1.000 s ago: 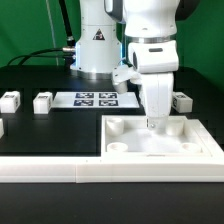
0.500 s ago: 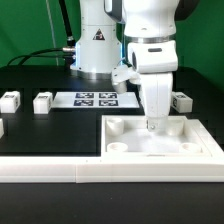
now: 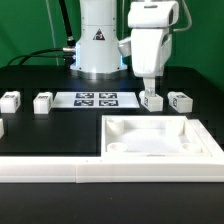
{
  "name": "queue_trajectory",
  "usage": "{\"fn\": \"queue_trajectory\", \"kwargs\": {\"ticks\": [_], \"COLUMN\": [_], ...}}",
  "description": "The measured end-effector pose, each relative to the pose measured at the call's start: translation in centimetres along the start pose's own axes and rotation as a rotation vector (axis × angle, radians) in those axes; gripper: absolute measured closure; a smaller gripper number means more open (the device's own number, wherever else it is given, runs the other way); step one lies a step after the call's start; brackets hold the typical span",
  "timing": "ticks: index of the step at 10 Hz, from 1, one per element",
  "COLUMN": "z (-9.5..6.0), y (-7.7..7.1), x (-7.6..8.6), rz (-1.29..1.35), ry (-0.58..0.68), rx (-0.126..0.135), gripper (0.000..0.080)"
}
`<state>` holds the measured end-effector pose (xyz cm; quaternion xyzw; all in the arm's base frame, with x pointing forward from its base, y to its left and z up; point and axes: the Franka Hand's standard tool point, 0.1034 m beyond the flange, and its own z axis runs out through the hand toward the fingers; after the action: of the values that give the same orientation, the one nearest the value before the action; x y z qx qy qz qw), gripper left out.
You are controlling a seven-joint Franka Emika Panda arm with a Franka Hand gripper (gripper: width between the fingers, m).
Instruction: Assemble square table
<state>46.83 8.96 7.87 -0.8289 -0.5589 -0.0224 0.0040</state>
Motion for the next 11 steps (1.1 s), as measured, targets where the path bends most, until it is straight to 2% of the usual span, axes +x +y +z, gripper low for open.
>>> {"fn": "queue_trajectory", "kwargs": {"ticks": [3, 5, 6, 8, 11], "z": [0.4, 0.4, 0.5, 0.8, 1.1], "y": [0.2, 0.0, -0.8, -2.5, -3.7], "x": [-0.2, -0.1, -0.2, 0.4, 1.2], "rz": [0.040, 0.228, 0.354, 0.564, 0.816], "ry": [-0.001, 0.004, 0.015, 0.013, 0.022], "rx": [0.006, 0.003, -0.004, 0.004, 0.019], "gripper": [0.0151, 0.0151, 0.0151, 0.0151, 0.0151]}}
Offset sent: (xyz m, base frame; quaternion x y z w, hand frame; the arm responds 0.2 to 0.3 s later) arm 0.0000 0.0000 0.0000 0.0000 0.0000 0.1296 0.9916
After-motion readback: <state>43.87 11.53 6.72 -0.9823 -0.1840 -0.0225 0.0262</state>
